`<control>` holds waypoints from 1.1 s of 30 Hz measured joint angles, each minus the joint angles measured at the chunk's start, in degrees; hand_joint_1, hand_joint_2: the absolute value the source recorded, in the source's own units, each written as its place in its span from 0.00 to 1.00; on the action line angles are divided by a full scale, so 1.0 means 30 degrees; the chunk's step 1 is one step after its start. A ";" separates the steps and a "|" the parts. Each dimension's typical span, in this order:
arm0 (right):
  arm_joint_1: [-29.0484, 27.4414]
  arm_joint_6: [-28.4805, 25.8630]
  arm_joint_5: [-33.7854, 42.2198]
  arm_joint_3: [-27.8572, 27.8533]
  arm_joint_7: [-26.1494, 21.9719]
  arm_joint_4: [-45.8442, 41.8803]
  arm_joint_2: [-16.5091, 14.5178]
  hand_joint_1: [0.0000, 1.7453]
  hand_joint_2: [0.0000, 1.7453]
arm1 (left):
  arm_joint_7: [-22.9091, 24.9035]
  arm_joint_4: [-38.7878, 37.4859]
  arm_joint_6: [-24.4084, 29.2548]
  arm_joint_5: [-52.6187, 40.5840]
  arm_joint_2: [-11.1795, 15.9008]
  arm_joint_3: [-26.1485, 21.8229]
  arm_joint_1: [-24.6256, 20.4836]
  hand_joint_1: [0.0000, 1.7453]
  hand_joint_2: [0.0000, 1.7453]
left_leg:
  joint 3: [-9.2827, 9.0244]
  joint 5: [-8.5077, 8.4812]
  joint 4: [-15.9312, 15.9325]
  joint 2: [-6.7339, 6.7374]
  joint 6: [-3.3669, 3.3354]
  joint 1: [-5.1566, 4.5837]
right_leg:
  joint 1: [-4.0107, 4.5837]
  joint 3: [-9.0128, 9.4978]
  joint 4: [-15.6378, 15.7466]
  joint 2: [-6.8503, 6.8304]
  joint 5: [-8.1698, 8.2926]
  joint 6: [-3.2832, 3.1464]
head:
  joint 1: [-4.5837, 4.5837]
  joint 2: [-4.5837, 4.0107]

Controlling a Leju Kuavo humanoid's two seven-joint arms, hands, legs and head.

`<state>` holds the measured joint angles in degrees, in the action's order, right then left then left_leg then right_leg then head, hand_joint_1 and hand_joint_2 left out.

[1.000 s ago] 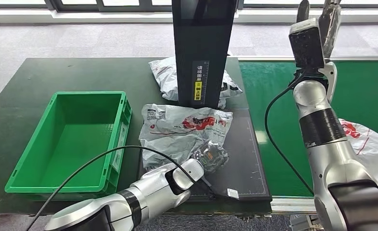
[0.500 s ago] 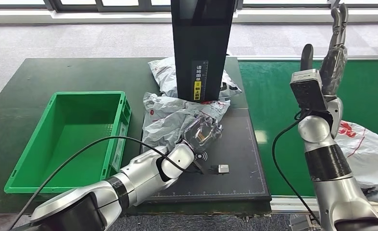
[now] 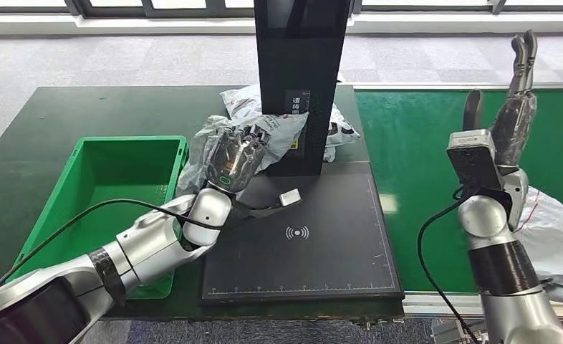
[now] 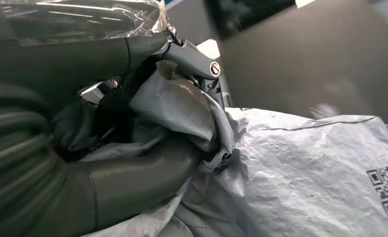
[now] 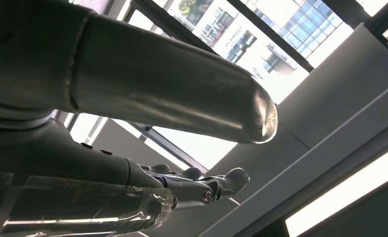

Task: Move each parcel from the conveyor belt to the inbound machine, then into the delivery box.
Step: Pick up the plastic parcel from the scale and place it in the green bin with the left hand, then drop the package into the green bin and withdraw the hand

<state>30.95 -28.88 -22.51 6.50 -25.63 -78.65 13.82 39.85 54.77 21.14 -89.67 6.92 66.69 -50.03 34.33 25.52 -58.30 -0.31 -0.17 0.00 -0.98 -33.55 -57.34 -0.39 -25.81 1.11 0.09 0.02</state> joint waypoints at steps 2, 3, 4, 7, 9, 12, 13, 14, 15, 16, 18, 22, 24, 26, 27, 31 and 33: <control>-0.0321 -0.0038 0.0013 -0.0111 0.0000 -0.0175 0.0135 0.00 0.00 | 0.0066 0.1056 -0.0131 -0.0009 0.0934 -0.0146 -0.0182 1.00 1.00 | 0.0000 0.0000 0.0000 0.0003 0.0000 -0.0001 | -0.0001 0.0000 0.0001 0.0005 0.0000 0.0000 | 0.0000 0.0000; -0.0480 -0.0055 0.0026 -0.0175 -0.0006 -0.0250 0.0193 0.00 0.00 | 0.0087 0.1498 -0.0157 -0.0013 0.1317 -0.0228 -0.0235 1.00 1.00 | 0.0001 0.0000 0.0000 0.0001 0.0000 -0.0001 | -0.0001 0.0001 0.0001 0.0005 0.0000 0.0000 | 0.0000 0.0000; -0.0625 -0.0073 0.0040 -0.0226 -0.0024 -0.0319 0.0244 0.00 0.00 | 0.0098 0.1899 -0.0199 -0.0020 0.1722 -0.0310 -0.0266 1.00 1.00 | 0.0002 0.0000 0.0000 -0.0002 0.0000 0.0000 | -0.0001 0.0001 0.0001 0.0002 0.0000 0.0000 | 0.0000 0.0000; -0.1051 -0.0184 0.0102 -0.0299 -0.0073 -0.0557 0.0335 0.00 0.00 | 0.0098 0.3136 -0.0597 -0.0049 0.2906 -0.0776 -0.0273 1.00 1.00 | 0.0005 0.0000 0.0002 0.0004 0.0002 0.0002 | 0.0002 -0.0001 -0.0003 0.0011 0.0000 0.0000 | 0.0000 0.0000; -0.1373 -0.0341 0.0109 -0.0377 -0.0038 -0.0759 0.0371 0.00 0.00 | 0.0100 0.4109 -0.1040 -0.0055 0.3904 -0.1430 -0.0199 1.00 1.00 | 0.0003 0.0003 0.0004 0.0033 0.0008 0.0002 | 0.0002 -0.0014 -0.0008 0.0052 0.0002 -0.0002 | -0.0002 0.0000; -0.1933 -0.0630 0.0113 -0.0674 0.0096 -0.1149 0.0515 0.00 0.00 | 0.0106 0.5499 -0.1503 -0.0055 0.5524 -0.2637 0.0056 1.00 1.00 | 0.0002 0.0009 0.0007 0.0077 0.0017 0.0006 | 0.0007 -0.0045 -0.0012 0.0098 0.0001 -0.0011 | 0.0000 0.0000; -0.2148 -0.0696 0.0158 -0.0792 0.0160 -0.1305 0.0598 0.00 0.00 | 0.0107 0.5890 -0.1603 -0.0055 0.6020 -0.3012 0.0137 1.00 1.00 | 0.0004 0.0009 0.0008 0.0075 0.0017 0.0012 | 0.0012 -0.0047 -0.0014 0.0093 -0.0003 -0.0016 | 0.0000 0.0000; -0.2387 -0.0738 0.0211 -0.0923 0.0216 -0.1482 0.0684 0.00 0.00 | 0.0107 0.6298 -0.1708 -0.0055 0.6507 -0.3382 0.0215 1.00 1.00 | 0.0008 0.0009 0.0009 0.0067 0.0019 0.0019 | 0.0018 -0.0047 -0.0014 0.0084 -0.0008 -0.0023 | 0.0000 0.0000; -0.2608 -0.0756 0.0258 -0.1058 0.0254 -0.1646 0.0748 0.00 0.00 | 0.0107 0.6669 -0.1799 -0.0055 0.6928 -0.3710 0.0275 1.00 1.00 | 0.0012 0.0009 0.0009 0.0058 0.0020 0.0024 | 0.0023 -0.0046 -0.0014 0.0075 -0.0012 -0.0029 | 0.0000 0.0000; -0.2798 -0.0763 0.0302 -0.1169 0.0273 -0.1783 0.0801 0.00 0.00 | 0.0107 0.7007 -0.1880 -0.0057 0.7294 -0.3998 0.0317 1.00 1.00 | 0.0016 0.0009 0.0010 0.0054 0.0021 0.0028 | 0.0026 -0.0045 -0.0014 0.0071 -0.0014 -0.0032 | -0.0002 0.0000; -0.3048 -0.0776 0.0326 -0.1293 0.0266 -0.1984 0.0876 0.00 0.00 | 0.0107 0.7514 -0.1949 -0.0060 0.7825 -0.4406 0.0348 1.00 1.00 | 0.0020 0.0009 0.0010 0.0054 0.0022 0.0028 | 0.0025 -0.0044 -0.0012 0.0071 -0.0015 -0.0033 | -0.0002 0.0000; -0.3382 -0.0785 0.0417 -0.1371 0.0260 -0.2264 0.0958 0.00 0.00 | 0.0095 0.8414 -0.2318 -0.0066 0.8551 -0.4898 0.0526 1.00 1.00 | 0.0020 0.0010 0.0009 0.0063 0.0023 0.0025 | 0.0021 -0.0043 -0.0007 0.0081 -0.0012 -0.0033 | -0.0005 0.0000; -0.3523 -0.0785 0.0454 -0.1535 0.0262 -0.2358 0.0963 0.00 0.00 | 0.0095 0.8950 -0.2629 -0.0069 0.8910 -0.5252 0.0699 1.00 1.00 | 0.0019 0.0011 0.0008 0.0071 0.0025 0.0023 | 0.0019 -0.0046 -0.0006 0.0089 -0.0009 -0.0033 | -0.0005 0.0000; -0.3576 -0.0740 0.0461 -0.1723 0.0277 -0.2399 0.0967 0.00 0.00 | 0.0095 0.9229 -0.2573 -0.0069 0.9119 -0.5640 0.0882 1.00 1.00 | 0.0017 0.0012 0.0008 0.0068 0.0025 0.0022 | 0.0019 -0.0048 -0.0002 0.0085 -0.0008 -0.0034 | -0.0004 0.0000; -0.3574 -0.0703 0.0450 -0.1796 0.0297 -0.2402 0.0967 0.00 0.00 | 0.0095 0.9126 -0.2317 -0.0071 0.9122 -0.5786 0.0943 1.00 1.00 | 0.0017 0.0011 0.0007 0.0060 0.0025 0.0022 | 0.0020 -0.0046 -0.0001 0.0077 -0.0008 -0.0034 | -0.0004 0.0000; -0.3636 -0.0630 0.0264 -0.2020 0.0431 -0.2499 0.0967 0.00 0.00 | 0.0089 0.8034 -0.1786 -0.0076 0.8667 -0.6269 0.1614 1.00 1.00 | 0.0009 0.0009 0.0008 0.0060 0.0031 0.0021 | 0.0018 -0.0047 0.0000 0.0078 -0.0008 -0.0035 | -0.0005 0.0000; -0.3718 -0.0601 0.0155 -0.2231 0.0545 -0.2617 0.0965 0.00 0.00 | 0.0049 0.7247 -0.2129 -0.0076 0.8039 -0.6580 0.2306 1.00 1.00 | 0.0007 0.0009 0.0008 0.0064 0.0032 0.0015 | 0.0012 -0.0045 0.0001 0.0081 -0.0008 -0.0035 | -0.0002 0.0000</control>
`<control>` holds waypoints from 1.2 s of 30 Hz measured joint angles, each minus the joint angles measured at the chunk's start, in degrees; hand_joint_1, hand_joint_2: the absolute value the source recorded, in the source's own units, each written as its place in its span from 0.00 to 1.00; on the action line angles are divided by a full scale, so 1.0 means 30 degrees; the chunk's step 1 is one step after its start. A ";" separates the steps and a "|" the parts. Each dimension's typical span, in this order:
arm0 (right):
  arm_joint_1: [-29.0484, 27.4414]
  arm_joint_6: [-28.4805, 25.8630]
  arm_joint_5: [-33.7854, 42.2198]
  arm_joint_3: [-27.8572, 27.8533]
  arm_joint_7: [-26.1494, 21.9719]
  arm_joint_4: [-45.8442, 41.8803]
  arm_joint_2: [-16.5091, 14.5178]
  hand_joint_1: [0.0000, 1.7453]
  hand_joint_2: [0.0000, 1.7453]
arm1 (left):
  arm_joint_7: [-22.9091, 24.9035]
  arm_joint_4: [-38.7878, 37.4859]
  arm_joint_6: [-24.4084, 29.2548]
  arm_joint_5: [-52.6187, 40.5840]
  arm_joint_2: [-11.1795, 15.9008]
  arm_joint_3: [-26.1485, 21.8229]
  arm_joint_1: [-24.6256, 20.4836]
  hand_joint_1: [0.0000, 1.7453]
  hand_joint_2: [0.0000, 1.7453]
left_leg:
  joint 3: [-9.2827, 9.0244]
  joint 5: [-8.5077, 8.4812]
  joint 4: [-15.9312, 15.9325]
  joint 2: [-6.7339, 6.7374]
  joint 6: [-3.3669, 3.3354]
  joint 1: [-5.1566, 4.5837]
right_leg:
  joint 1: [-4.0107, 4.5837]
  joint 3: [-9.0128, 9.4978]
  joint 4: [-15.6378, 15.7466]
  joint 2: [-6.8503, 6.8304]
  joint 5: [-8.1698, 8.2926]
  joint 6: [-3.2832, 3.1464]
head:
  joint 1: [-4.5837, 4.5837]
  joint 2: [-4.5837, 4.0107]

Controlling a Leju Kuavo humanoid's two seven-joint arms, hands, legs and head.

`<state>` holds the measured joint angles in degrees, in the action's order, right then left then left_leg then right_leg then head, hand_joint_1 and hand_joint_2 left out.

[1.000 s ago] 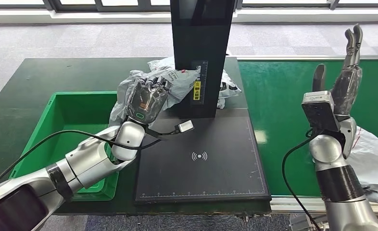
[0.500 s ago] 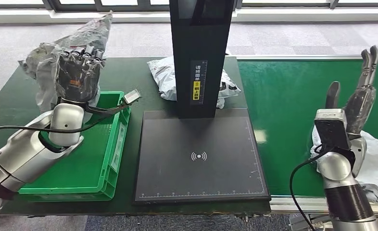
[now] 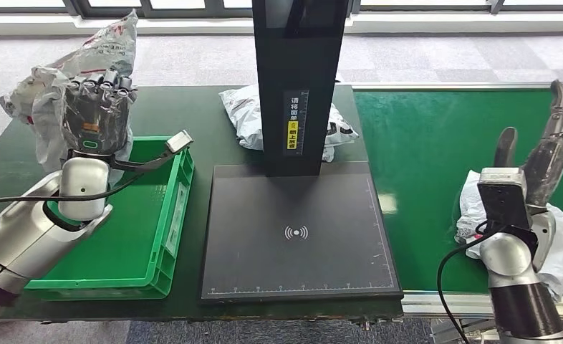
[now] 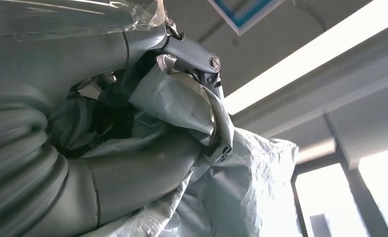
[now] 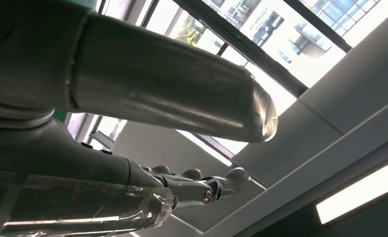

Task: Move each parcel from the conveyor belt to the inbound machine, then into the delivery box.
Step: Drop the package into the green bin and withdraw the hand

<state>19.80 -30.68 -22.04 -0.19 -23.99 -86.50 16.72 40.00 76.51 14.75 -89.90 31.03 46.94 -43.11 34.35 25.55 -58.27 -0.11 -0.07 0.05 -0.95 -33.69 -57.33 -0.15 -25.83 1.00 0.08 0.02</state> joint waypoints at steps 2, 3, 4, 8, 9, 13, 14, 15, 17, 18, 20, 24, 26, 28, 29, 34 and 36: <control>-0.0139 0.0049 -0.0038 -0.0330 0.0060 -0.0126 0.0002 0.00 0.00 | -0.0220 -0.0681 -0.0394 0.0000 -0.0681 -0.0310 0.0873 1.00 1.00 | 0.0001 0.0001 0.0000 0.0006 0.0000 -0.0006 | -0.0005 -0.0002 0.0001 0.0007 0.0000 0.0000 | -0.0002 0.0000; -0.0261 0.0111 -0.0027 -0.0519 0.0058 -0.0193 0.0005 0.00 0.00 | -0.0443 -0.1020 -0.0479 0.0000 -0.1035 -0.0516 0.1320 1.00 1.00 | 0.0003 0.0002 -0.0001 0.0010 0.0000 -0.0007 | -0.0005 -0.0005 0.0003 0.0012 0.0000 0.0000 | -0.0002 0.0000; -0.0403 0.0196 -0.0006 -0.0715 0.0042 -0.0262 0.0007 0.00 0.00 | -0.0726 -0.1417 -0.0497 0.0000 -0.1358 -0.0751 0.1709 1.00 1.00 | 0.0006 0.0004 -0.0001 0.0009 -0.0001 -0.0008 | -0.0007 -0.0004 0.0004 0.0013 0.0000 0.0001 | -0.0006 0.0000; -0.0719 0.0598 0.0120 -0.1481 -0.0108 -0.0408 0.0009 0.00 0.00 | -0.2688 -0.3950 -0.0514 0.0000 -0.2745 -0.1979 0.2906 1.00 1.00 | 0.0016 0.0016 -0.0001 0.0012 -0.0004 -0.0017 | -0.0013 -0.0013 0.0007 0.0014 0.0000 0.0001 | -0.0004 0.0000; -0.0727 0.0690 0.0146 -0.1650 -0.0140 -0.0410 0.0009 0.00 0.00 | -0.3366 -0.4775 -0.0536 0.0000 -0.3112 -0.2350 0.3121 1.00 1.00 | 0.0016 0.0018 0.0000 0.0015 -0.0003 -0.0017 | -0.0013 -0.0015 0.0007 0.0016 0.0000 0.0001 | -0.0004 0.0000; -0.0695 0.1019 0.0388 -0.2193 -0.0177 -0.0397 0.0021 0.00 0.00 | -0.4917 -0.7980 -0.0503 -0.0005 -0.4330 -0.3717 0.3597 1.00 1.00 | 0.0016 0.0019 0.0001 0.0020 -0.0002 -0.0015 | -0.0009 -0.0017 0.0005 0.0018 0.0000 0.0001 | -0.0004 0.0000; -0.0655 0.1121 0.0500 -0.2314 -0.0146 -0.0379 0.0056 0.00 0.00 | -0.5165 -0.8821 -0.0413 -0.0002 -0.4545 -0.3991 0.3598 1.00 1.00 | 0.0015 0.0018 0.0001 0.0020 -0.0001 -0.0015 | -0.0009 -0.0017 0.0004 0.0017 0.0000 0.0001 | -0.0004 0.0000; -0.0607 0.1221 0.0628 -0.2449 -0.0102 -0.0354 0.0119 0.00 0.00 | -0.5410 -0.9661 -0.0289 0.0020 -0.4747 -0.4287 0.3562 1.00 1.00 | 0.0012 0.0018 0.0001 0.0019 -0.0001 -0.0014 | -0.0009 -0.0014 0.0003 0.0016 0.0000 0.0001 | -0.0002 0.0000; -0.0503 0.1413 0.0887 -0.2727 0.0005 -0.0279 0.0309 0.00 0.00 | -0.5887 -1.1073 -0.0065 0.0058 -0.5102 -0.4848 0.3396 1.00 1.00 | -0.0005 0.0018 0.0004 0.0011 0.0001 -0.0014 | -0.0009 0.0010 0.0001 0.0010 -0.0001 0.0000 | -0.0006 0.0000; -0.0477 0.1476 0.0969 -0.2843 0.0033 -0.0251 0.0390 0.00 0.00 | -0.6031 -1.1506 -0.0002 0.0073 -0.5230 -0.5071 0.3303 1.00 1.00 | -0.0018 0.0020 0.0007 0.0009 0.0004 -0.0015 | -0.0010 0.0024 0.0001 0.0008 -0.0002 -0.0001 | -0.0007 0.0000; -0.0455 0.1587 0.1073 -0.2980 0.0047 -0.0219 0.0499 0.00 0.00 | -0.6224 -1.2137 0.0029 0.0073 -0.5411 -0.5353 0.3125 1.00 1.00 | -0.0045 0.0026 0.0016 0.0021 0.0010 -0.0016 | -0.0011 0.0041 0.0001 0.0014 -0.0004 -0.0003 | -0.0007 0.0000; -0.0458 0.1632 0.1118 -0.3049 0.0047 -0.0213 0.0635 0.00 0.00 | -0.6310 -1.3005 0.0027 0.0073 -0.5685 -0.5629 0.2849 0.77 1.00 | -0.0093 0.0021 0.0036 0.0036 0.0024 -0.0016 | -0.0010 0.0063 -0.0004 0.0020 -0.0006 -0.0017 | -0.0006 0.0000; -0.0460 0.1630 0.1133 -0.3055 0.0051 -0.0211 0.0681 0.00 0.00 | -0.6260 -1.3336 -0.0020 0.0073 -0.5770 -0.5707 0.2733 0.27 0.50 | -0.0113 0.0012 0.0042 0.0036 0.0038 -0.0015 | -0.0009 0.0074 -0.0015 0.0020 -0.0005 -0.0028 | -0.0006 0.0000; -0.0463 0.1630 0.1177 -0.3055 0.0054 -0.0200 0.0743 0.00 0.00 | -0.6050 -1.3667 0.0039 0.0073 -0.5840 -0.5798 0.2621 0.00 0.00 | -0.0129 -0.0001 0.0053 0.0037 0.0056 -0.0014 | -0.0008 0.0081 -0.0023 0.0020 0.0000 -0.0040 | -0.0006 0.0000; -0.0472 0.1630 0.1206 -0.3055 0.0056 -0.0195 0.0769 0.00 0.00 | -0.5841 -1.3820 0.0191 0.0073 -0.5860 -0.5856 0.2584 0.00 0.00 | -0.0136 -0.0008 0.0063 0.0041 0.0068 -0.0014 | -0.0007 0.0084 -0.0025 0.0024 0.0005 -0.0049 | -0.0006 0.0000; -0.0706 0.1479 0.1253 -0.3055 0.0042 -0.0191 0.0774 0.00 0.00 | -0.4159 -1.4396 0.1770 0.0073 -0.5862 -0.6455 0.2578 0.00 0.00 | -0.0171 -0.0041 0.0106 0.0091 0.0117 -0.0013 | 0.0001 0.0077 -0.0026 0.0067 0.0042 -0.0108 | -0.0004 0.0000; -0.0862 0.1323 0.1195 -0.3055 0.0036 -0.0191 0.0747 0.00 0.00 | -0.3700 -1.4447 0.2238 0.0073 -0.5856 -0.6623 0.2643 0.00 0.00 | -0.0178 -0.0049 0.0118 0.0092 0.0128 -0.0013 | 0.0010 0.0077 -0.0026 0.0069 0.0048 -0.0118 | -0.0004 0.0000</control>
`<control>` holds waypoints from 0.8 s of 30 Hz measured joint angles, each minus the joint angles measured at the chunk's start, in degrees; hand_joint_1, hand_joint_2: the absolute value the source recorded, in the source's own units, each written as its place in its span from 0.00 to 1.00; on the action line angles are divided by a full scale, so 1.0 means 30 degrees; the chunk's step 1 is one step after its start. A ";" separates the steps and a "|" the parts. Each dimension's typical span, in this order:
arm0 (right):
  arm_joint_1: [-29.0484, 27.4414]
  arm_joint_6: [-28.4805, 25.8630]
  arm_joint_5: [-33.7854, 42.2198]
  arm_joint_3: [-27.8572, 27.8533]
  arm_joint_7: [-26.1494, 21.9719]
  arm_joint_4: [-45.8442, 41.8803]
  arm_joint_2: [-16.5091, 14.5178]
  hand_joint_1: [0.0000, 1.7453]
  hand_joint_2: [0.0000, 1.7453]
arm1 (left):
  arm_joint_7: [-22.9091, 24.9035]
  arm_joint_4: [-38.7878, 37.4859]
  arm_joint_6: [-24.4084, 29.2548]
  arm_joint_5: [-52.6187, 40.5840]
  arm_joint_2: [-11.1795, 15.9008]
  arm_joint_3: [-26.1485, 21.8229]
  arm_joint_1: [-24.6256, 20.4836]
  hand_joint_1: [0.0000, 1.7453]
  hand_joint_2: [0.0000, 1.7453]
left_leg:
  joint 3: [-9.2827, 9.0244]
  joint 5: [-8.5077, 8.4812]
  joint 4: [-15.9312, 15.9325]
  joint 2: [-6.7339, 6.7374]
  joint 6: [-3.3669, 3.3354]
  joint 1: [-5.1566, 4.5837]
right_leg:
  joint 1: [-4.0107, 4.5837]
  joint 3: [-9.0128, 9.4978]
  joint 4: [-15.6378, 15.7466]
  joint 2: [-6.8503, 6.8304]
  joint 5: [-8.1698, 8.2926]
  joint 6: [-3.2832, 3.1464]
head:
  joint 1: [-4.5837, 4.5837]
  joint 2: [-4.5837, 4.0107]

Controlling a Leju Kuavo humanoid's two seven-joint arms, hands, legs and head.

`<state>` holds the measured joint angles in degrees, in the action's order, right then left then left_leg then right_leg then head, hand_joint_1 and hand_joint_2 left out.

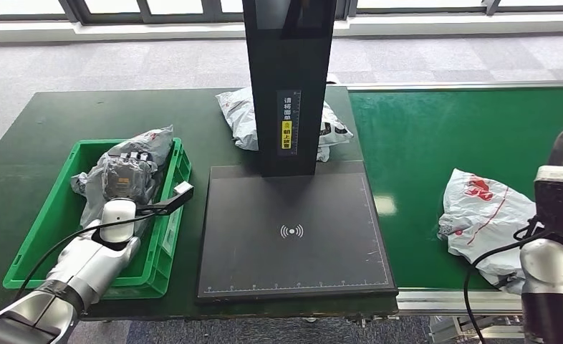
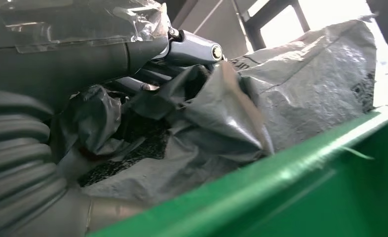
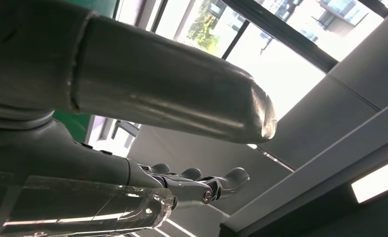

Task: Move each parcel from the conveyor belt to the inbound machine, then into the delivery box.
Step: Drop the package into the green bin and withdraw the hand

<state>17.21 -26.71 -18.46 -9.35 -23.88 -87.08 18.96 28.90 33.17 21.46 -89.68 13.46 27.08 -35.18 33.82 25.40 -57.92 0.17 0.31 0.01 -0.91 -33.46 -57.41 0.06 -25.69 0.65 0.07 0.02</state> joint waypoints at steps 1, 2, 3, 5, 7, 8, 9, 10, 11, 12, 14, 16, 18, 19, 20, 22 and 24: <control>-0.0075 -0.0055 -0.0027 0.0000 -0.0002 0.0000 -0.0018 0.00 0.00 | 0.0159 0.0000 0.0095 0.0000 0.0000 -0.0038 0.0034 0.00 0.00 | -0.0001 -0.0004 0.0004 0.0000 0.0006 0.0000 | 0.0004 -0.0001 -0.0001 0.0000 0.0001 -0.0002 | -0.0002 0.0000; -0.0139 -0.0084 -0.0040 0.0000 -0.0002 0.0000 -0.0035 0.00 0.00 | 0.0267 0.0013 0.0130 0.0000 0.0000 -0.0060 0.0057 0.00 0.00 | -0.0002 -0.0008 0.0008 -0.0001 0.0011 0.0001 | 0.0008 -0.0002 -0.0001 0.0000 0.0000 -0.0006 | -0.0002 0.0000; -0.0196 -0.0102 -0.0044 0.0000 -0.0002 -0.0002 -0.0047 0.00 0.00 | 0.0351 0.0035 0.0139 0.0000 0.0000 -0.0073 0.0070 0.00 0.00 | -0.0004 -0.0011 0.0011 -0.0001 0.0016 0.0001 | 0.0011 -0.0002 -0.0002 0.0000 -0.0001 -0.0010 | -0.0002 0.0000; -0.0344 -0.0148 -0.0049 -0.0004 -0.0004 -0.0015 -0.0071 0.00 0.00 | 0.0442 0.0106 0.0134 0.0000 0.0002 -0.0078 0.0090 0.00 0.00 | -0.0006 -0.0016 0.0016 -0.0001 0.0025 0.0002 | 0.0016 -0.0004 -0.0002 -0.0001 -0.0005 -0.0018 | -0.0002 0.0000; -0.0539 -0.0199 -0.0049 -0.0007 -0.0007 -0.0027 -0.0102 0.00 0.00 | 0.0478 0.0191 0.0132 0.0000 0.0009 -0.0078 0.0121 0.00 0.00 | -0.0003 -0.0017 0.0018 -0.0002 0.0026 0.0003 | 0.0020 -0.0007 -0.0002 -0.0001 -0.0007 -0.0022 | -0.0002 0.0000; -0.0624 -0.0226 -0.0049 -0.0007 -0.0007 -0.0029 -0.0115 0.00 0.00 | 0.0489 0.0230 0.0132 0.0000 0.0013 -0.0078 0.0135 0.00 0.00 | -0.0001 -0.0017 0.0018 -0.0003 0.0026 0.0004 | 0.0020 -0.0009 -0.0003 -0.0002 -0.0008 -0.0024 | -0.0002 0.0000; -0.0691 -0.0250 -0.0047 -0.0007 -0.0005 -0.0029 -0.0122 0.00 0.00 | 0.0502 0.0259 0.0132 0.0000 0.0015 -0.0078 0.0147 0.00 0.00 | 0.0001 -0.0017 0.0019 -0.0003 0.0027 0.0005 | 0.0020 -0.0012 -0.0003 -0.0002 -0.0009 -0.0025 | -0.0002 0.0000; -0.0736 -0.0272 -0.0047 -0.0007 -0.0003 -0.0029 -0.0124 0.00 0.00 | 0.0514 0.0275 0.0132 0.0000 0.0015 -0.0078 0.0153 0.00 0.00 | 0.0002 -0.0017 0.0020 -0.0003 0.0027 0.0006 | 0.0019 -0.0013 -0.0003 -0.0002 -0.0010 -0.0026 | -0.0002 0.0000; -0.0763 -0.0284 -0.0047 -0.0007 -0.0002 -0.0029 -0.0126 0.00 0.00 | 0.0527 0.0297 0.0132 0.0000 0.0016 -0.0078 0.0159 0.00 0.00 | 0.0003 -0.0017 0.0020 -0.0004 0.0027 0.0008 | 0.0018 -0.0014 -0.0004 -0.0004 -0.0010 -0.0026 | -0.0002 0.0000; -0.0778 -0.0294 -0.0047 -0.0007 -0.0002 -0.0029 -0.0126 0.00 0.00 | 0.0544 0.0317 0.0132 0.0000 0.0018 -0.0078 0.0163 0.00 0.00 | 0.0004 -0.0017 0.0020 -0.0007 0.0027 0.0009 | 0.0017 -0.0014 -0.0003 -0.0005 -0.0011 -0.0026 | -0.0002 0.0000; -0.0793 -0.0303 -0.0049 -0.0007 -0.0002 -0.0033 -0.0126 0.00 0.00 | 0.0562 0.0361 0.0130 0.0000 0.0029 -0.0082 0.0170 0.00 0.00 | 0.0007 -0.0017 0.0020 -0.0014 0.0026 0.0013 | 0.0014 -0.0014 -0.0003 -0.0010 -0.0012 -0.0027 | -0.0002 0.0000; -0.0799 -0.0304 -0.0051 -0.0007 -0.0003 -0.0036 -0.0126 0.00 0.00 | 0.0567 0.0386 0.0128 -0.0002 0.0049 -0.0093 0.0172 0.00 0.00 | 0.0010 -0.0018 0.0020 -0.0020 0.0025 0.0017 | 0.0013 -0.0012 -0.0002 -0.0016 -0.0012 -0.0027 | -0.0002 0.0000; -0.0805 -0.0304 -0.0049 -0.0007 -0.0003 -0.0036 -0.0126 0.00 0.00 | 0.0569 0.0402 0.0126 -0.0002 0.0066 -0.0116 0.0174 0.00 0.00 | 0.0012 -0.0018 0.0020 -0.0025 0.0024 0.0018 | 0.0010 -0.0009 -0.0001 -0.0023 -0.0012 -0.0026 | -0.0002 0.0000; -0.0809 -0.0304 -0.0049 -0.0007 -0.0002 -0.0036 -0.0126 0.00 0.00 | 0.0571 0.0410 0.0126 -0.0002 0.0069 -0.0129 0.0176 0.00 0.00 | 0.0013 -0.0018 0.0020 -0.0028 0.0024 0.0019 | 0.0009 -0.0008 -0.0001 -0.0025 -0.0012 -0.0026 | -0.0002 0.0000; -0.0812 -0.0304 -0.0051 -0.0007 -0.0002 -0.0036 -0.0127 0.00 0.00 | 0.0580 0.0415 0.0125 0.0000 0.0071 -0.0138 0.0179 0.00 0.00 | 0.0013 -0.0019 0.0020 -0.0032 0.0024 0.0019 | 0.0008 -0.0007 -0.0001 -0.0026 -0.0012 -0.0026 | -0.0002 0.0000; -0.0821 -0.0304 -0.0053 -0.0007 -0.0002 -0.0038 -0.0131 0.00 0.00 | 0.0604 0.0421 0.0124 -0.0002 0.0073 -0.0148 0.0187 0.00 0.00 | 0.0013 -0.0019 0.0020 -0.0038 0.0023 0.0018 | 0.0008 -0.0006 -0.0001 -0.0027 -0.0012 -0.0026 | -0.0002 0.0000; -0.0832 -0.0304 -0.0051 -0.0009 -0.0004 -0.0042 -0.0135 0.00 0.00 | 0.0622 0.0426 0.0124 -0.0002 0.0073 -0.0151 0.0190 0.00 0.00 | 0.0013 -0.0019 0.0020 -0.0040 0.0023 0.0018 | 0.0007 -0.0006 0.0000 -0.0027 -0.0012 -0.0026 | -0.0002 0.0000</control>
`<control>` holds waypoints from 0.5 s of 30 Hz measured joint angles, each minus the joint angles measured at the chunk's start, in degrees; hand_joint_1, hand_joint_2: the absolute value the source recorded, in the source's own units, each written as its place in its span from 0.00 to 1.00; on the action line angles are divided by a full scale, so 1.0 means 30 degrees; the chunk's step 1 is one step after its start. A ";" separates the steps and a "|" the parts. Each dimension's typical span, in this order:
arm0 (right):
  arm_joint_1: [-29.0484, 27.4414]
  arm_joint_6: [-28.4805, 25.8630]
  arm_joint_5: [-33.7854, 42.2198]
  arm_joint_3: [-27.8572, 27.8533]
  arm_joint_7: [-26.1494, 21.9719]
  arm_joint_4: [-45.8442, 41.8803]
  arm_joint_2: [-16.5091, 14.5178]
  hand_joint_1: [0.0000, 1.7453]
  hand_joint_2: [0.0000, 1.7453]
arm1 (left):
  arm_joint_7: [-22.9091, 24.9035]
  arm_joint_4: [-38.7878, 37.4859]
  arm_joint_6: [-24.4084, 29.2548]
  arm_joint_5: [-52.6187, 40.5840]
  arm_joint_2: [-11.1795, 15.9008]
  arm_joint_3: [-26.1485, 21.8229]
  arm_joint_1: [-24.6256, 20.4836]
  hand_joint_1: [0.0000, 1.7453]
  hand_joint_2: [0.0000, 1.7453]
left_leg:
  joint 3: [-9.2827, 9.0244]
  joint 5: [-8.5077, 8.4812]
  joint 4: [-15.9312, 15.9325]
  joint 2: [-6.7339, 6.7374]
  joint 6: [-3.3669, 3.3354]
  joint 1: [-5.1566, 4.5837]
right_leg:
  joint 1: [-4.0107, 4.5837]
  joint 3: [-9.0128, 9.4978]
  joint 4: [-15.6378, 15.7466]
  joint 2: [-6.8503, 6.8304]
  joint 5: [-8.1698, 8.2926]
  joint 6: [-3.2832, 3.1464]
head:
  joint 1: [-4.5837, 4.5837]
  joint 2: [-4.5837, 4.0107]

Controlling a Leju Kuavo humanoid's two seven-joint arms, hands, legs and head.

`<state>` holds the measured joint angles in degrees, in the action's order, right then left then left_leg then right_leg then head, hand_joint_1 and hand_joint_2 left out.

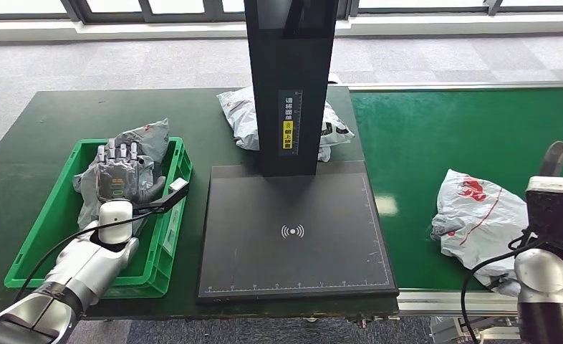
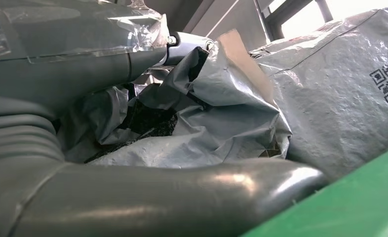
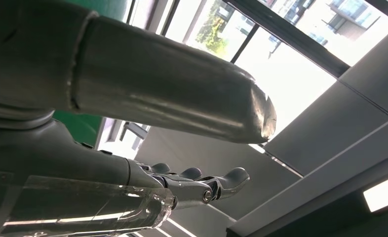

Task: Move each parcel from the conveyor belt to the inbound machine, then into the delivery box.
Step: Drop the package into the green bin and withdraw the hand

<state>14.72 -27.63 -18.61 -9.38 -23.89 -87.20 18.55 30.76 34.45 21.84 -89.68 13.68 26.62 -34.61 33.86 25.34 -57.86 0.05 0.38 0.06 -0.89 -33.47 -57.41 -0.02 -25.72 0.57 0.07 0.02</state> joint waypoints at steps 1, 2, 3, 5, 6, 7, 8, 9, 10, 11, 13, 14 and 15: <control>-0.0007 0.0000 -0.0002 0.0000 0.0000 -0.0002 -0.0002 0.00 0.00 | 0.0002 0.0004 0.0000 0.0000 0.0000 0.0000 0.0001 0.00 0.00 | 0.0000 0.0000 0.0000 -0.0001 0.0000 0.0000 | 0.0000 0.0000 0.0000 -0.0001 0.0000 0.0000 | 0.0000 0.0000; -0.0014 0.0000 -0.0002 -0.0002 0.0000 -0.0002 -0.0004 0.00 0.00 | 0.0004 0.0005 0.0000 0.0000 0.0000 0.0000 0.0002 0.00 0.00 | 0.0000 0.0000 0.0000 -0.0001 0.0000 0.0000 | 0.0000 0.0000 0.0000 -0.0002 0.0000 0.0000 | 0.0000 0.0000; -0.0019 0.0000 -0.0004 -0.0004 0.0002 -0.0002 -0.0007 0.00 0.00 | 0.0004 0.0007 0.0000 -0.0002 0.0000 0.0000 0.0002 0.00 0.00 | 0.0000 0.0000 0.0000 -0.0002 0.0000 0.0000 | 0.0001 0.0000 0.0000 -0.0002 0.0000 0.0000 | 0.0000 0.0000; -0.0025 0.0000 -0.0004 -0.0005 0.0002 -0.0002 -0.0011 0.00 0.00 | 0.0004 0.0007 0.0000 -0.0002 0.0000 0.0000 0.0002 0.00 0.00 | 0.0000 0.0000 0.0000 -0.0002 0.0000 0.0000 | 0.0002 0.0000 -0.0001 -0.0003 0.0000 0.0000 | 0.0000 0.0000; -0.0026 0.0000 -0.0004 -0.0005 0.0002 -0.0004 -0.0015 0.00 0.00 | 0.0002 0.0007 0.0000 -0.0002 0.0000 0.0000 0.0002 0.00 0.00 | 0.0000 0.0000 0.0000 -0.0003 0.0000 0.0001 | 0.0002 0.0000 -0.0001 -0.0003 0.0000 0.0000 | 0.0000 0.0000; -0.0027 0.0000 -0.0004 -0.0005 0.0002 -0.0005 -0.0016 0.00 0.00 | 0.0000 0.0007 0.0002 0.0000 0.0000 0.0000 0.0003 0.00 0.00 | 0.0001 0.0000 0.0000 -0.0002 0.0000 0.0001 | 0.0002 -0.0001 -0.0001 -0.0003 0.0000 0.0000 | 0.0000 0.0000; -0.0029 0.0000 -0.0004 -0.0005 0.0002 -0.0007 -0.0018 0.00 0.00 | -0.0002 0.0009 0.0002 -0.0002 0.0000 0.0000 0.0002 0.00 0.00 | 0.0001 0.0000 0.0000 -0.0002 0.0000 0.0002 | 0.0002 -0.0001 -0.0001 -0.0003 0.0000 0.0000 | 0.0000 0.0000; -0.0030 0.0000 -0.0004 -0.0005 0.0002 -0.0009 -0.0020 0.00 0.00 | -0.0004 0.0011 0.0002 -0.0002 0.0000 0.0000 0.0002 0.00 0.00 | 0.0001 0.0000 0.0001 -0.0002 0.0000 0.0002 | 0.0002 -0.0001 -0.0001 -0.0003 0.0000 0.0000 | 0.0000 0.0000; -0.0031 0.0000 -0.0004 -0.0005 0.0002 -0.0009 -0.0020 0.00 0.00 | -0.0004 0.0013 0.0004 0.0000 0.0000 0.0000 0.0002 0.00 0.00 | 0.0001 0.0000 0.0000 -0.0002 0.0000 0.0002 | 0.0002 -0.0001 -0.0001 -0.0003 0.0000 0.0000 | 0.0000 0.0000; -0.0031 0.0000 -0.0004 -0.0005 0.0002 -0.0009 -0.0020 0.00 0.00 | -0.0004 0.0015 0.0002 0.0000 0.0000 0.0000 0.0002 0.00 0.00 | 0.0000 0.0000 0.0000 -0.0002 0.0000 0.0002 | 0.0002 -0.0001 -0.0001 -0.0002 0.0000 0.0000 | 0.0000 0.0000; -0.0032 0.0000 -0.0004 -0.0005 0.0002 -0.0009 -0.0024 0.00 0.00 | -0.0004 0.0016 0.0002 0.0002 0.0000 -0.0004 0.0002 0.00 0.00 | 0.0001 0.0000 0.0000 -0.0002 0.0000 0.0002 | 0.0001 0.0000 0.0000 -0.0002 0.0000 0.0000 | 0.0000 0.0000; -0.0033 0.0000 -0.0004 -0.0005 0.0002 -0.0009 -0.0025 0.00 0.00 | -0.0004 0.0020 0.0000 0.0002 0.0000 -0.0005 0.0002 0.00 0.00 | 0.0001 0.0000 0.0000 -0.0002 0.0000 0.0002 | 0.0000 0.0000 0.0000 -0.0002 0.0000 0.0000 | 0.0000 0.0000; -0.0033 0.0000 -0.0004 -0.0005 0.0002 -0.0009 -0.0027 0.00 0.00 | -0.0004 0.0024 0.0000 0.0002 0.0000 -0.0007 0.0002 0.00 0.00 | 0.0002 0.0000 0.0000 -0.0002 0.0000 0.0001 | 0.0000 0.0000 0.0000 -0.0002 0.0000 0.0000 | 0.0000 0.0000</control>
<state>14.62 -27.63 -18.62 -9.40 -23.89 -87.23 18.47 30.75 34.52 21.84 -89.68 13.68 26.60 -34.60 33.86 25.34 -57.86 0.04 0.38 0.07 -0.89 -33.48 -57.41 -0.03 -25.72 0.57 0.07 0.02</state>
